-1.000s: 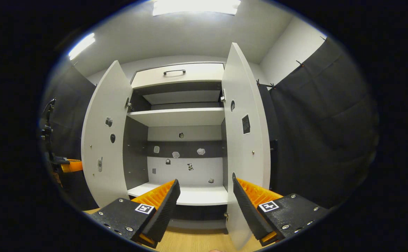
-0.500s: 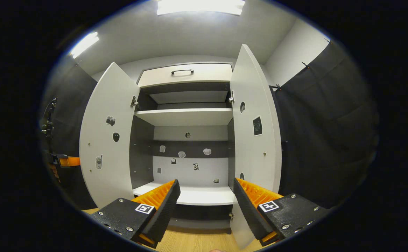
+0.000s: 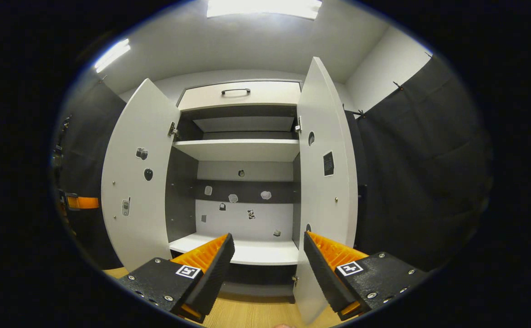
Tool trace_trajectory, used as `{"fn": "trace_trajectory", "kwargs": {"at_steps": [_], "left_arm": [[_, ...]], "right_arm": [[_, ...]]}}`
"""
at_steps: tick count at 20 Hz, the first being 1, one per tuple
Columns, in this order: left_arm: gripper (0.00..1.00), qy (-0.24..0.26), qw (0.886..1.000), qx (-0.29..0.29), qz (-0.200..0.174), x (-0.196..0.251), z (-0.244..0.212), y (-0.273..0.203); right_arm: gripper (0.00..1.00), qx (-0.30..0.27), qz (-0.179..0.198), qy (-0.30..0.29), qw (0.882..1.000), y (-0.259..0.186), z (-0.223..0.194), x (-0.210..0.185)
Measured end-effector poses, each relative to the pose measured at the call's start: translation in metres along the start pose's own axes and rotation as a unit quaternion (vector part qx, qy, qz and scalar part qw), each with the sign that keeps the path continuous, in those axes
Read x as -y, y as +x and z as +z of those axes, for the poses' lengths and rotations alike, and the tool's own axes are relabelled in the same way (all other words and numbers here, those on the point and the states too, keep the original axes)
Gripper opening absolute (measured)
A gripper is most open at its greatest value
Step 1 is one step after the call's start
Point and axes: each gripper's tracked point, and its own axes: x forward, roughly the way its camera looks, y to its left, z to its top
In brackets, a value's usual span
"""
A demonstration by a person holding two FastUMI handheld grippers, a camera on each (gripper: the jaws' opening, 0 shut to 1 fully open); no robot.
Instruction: Open the right door of the double-door shoe cabinet with the right hand, and open the left door with the left hand.
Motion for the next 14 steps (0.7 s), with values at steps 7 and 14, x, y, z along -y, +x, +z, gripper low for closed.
{"fn": "trace_trajectory", "kwargs": {"at_steps": [7,14], "left_arm": [[0.84,0.009,1.000,0.019,0.000,0.012,0.022,-0.028],[0.97,0.025,0.998,0.059,0.015,0.027,0.053,-0.059]], "right_arm": [[0.93,0.005,-0.024,-0.015,1.000,-0.009,0.018,0.027],[0.93,0.010,-0.022,-0.011,1.000,-0.022,0.026,0.035]]}}
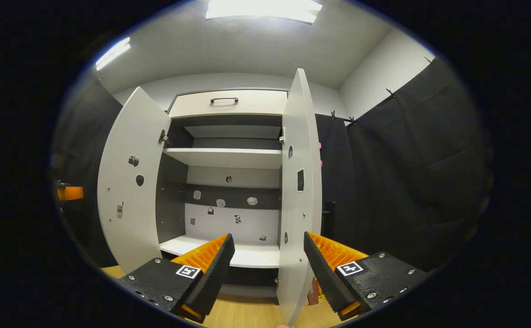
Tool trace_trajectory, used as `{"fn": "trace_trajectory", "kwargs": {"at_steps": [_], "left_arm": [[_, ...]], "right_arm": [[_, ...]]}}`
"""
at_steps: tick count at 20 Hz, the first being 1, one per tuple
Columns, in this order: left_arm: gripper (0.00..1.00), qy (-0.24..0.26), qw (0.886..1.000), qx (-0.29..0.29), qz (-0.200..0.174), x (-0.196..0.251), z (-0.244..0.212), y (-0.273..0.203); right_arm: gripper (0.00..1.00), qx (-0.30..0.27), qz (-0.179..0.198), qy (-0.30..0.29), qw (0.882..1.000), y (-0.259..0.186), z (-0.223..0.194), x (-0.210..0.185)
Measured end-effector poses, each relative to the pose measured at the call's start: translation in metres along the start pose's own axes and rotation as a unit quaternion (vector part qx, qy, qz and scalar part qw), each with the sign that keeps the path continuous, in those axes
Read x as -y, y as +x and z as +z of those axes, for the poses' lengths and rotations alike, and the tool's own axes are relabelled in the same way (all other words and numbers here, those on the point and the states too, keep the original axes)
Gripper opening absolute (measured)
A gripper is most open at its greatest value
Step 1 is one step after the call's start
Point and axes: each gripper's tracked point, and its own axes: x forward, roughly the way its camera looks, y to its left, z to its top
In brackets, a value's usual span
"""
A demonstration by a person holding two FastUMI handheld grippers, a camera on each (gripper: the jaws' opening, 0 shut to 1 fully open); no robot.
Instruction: Open the right door of the double-door shoe cabinet with the right hand, and open the left door with the left hand.
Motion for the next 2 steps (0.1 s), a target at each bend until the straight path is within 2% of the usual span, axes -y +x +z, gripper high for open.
{"fn": "trace_trajectory", "kwargs": {"at_steps": [2], "left_arm": [[0.95,0.006,1.000,0.006,-0.001,0.0038,0.0041,-0.0056]], "right_arm": [[0.93,-0.002,0.002,0.002,1.000,-0.0007,-0.0020,0.0006]]}}
